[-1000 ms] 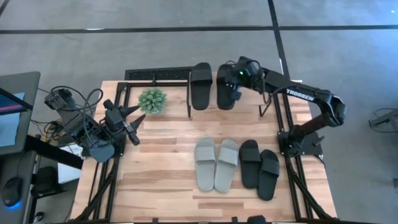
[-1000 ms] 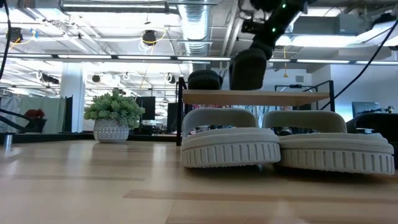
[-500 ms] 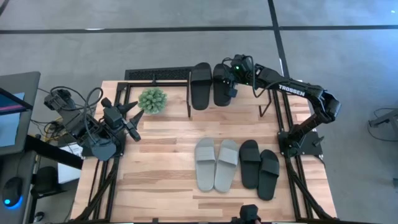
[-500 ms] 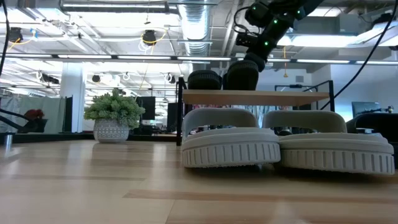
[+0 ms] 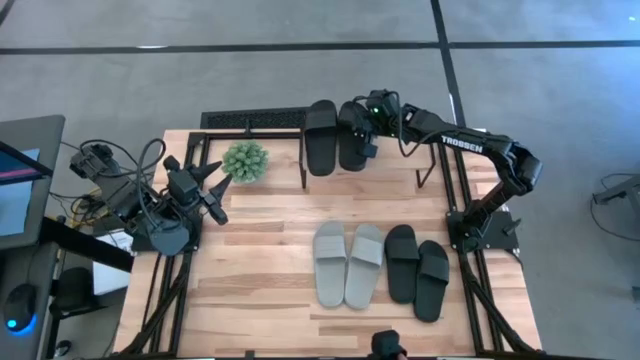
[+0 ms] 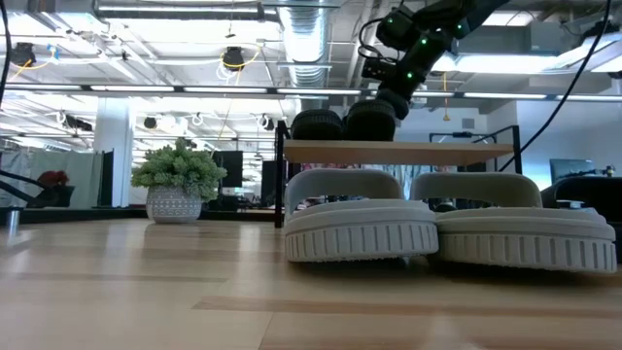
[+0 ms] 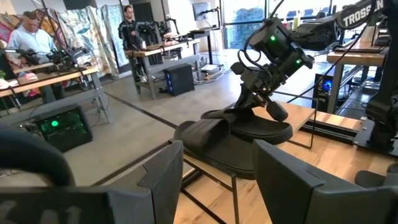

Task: Pick and place slides into the shelf
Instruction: Put the left black slide on the shelf

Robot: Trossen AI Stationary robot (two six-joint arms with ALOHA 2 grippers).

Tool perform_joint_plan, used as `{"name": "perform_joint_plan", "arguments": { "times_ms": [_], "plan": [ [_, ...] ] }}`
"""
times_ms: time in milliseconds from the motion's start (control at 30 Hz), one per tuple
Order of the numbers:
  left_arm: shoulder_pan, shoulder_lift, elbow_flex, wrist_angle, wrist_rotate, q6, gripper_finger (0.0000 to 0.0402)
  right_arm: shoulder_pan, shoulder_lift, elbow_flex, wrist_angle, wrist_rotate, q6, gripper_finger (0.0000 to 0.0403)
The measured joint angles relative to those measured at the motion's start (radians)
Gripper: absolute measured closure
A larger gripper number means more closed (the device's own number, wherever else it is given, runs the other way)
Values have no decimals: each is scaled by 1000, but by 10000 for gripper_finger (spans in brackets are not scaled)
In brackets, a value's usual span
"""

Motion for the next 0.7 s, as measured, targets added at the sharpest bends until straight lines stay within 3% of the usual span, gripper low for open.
{"name": "perform_joint_plan", "arguments": {
  "times_ms": [167, 700],
  "plan": [
    [0, 0, 0, 0, 0, -1, 221, -1, -2, 0, -18, -6, 5, 389],
    [0, 0, 0, 1, 16, -12, 221, 22, -8, -2, -96, -13, 26, 275]
  ]
}}
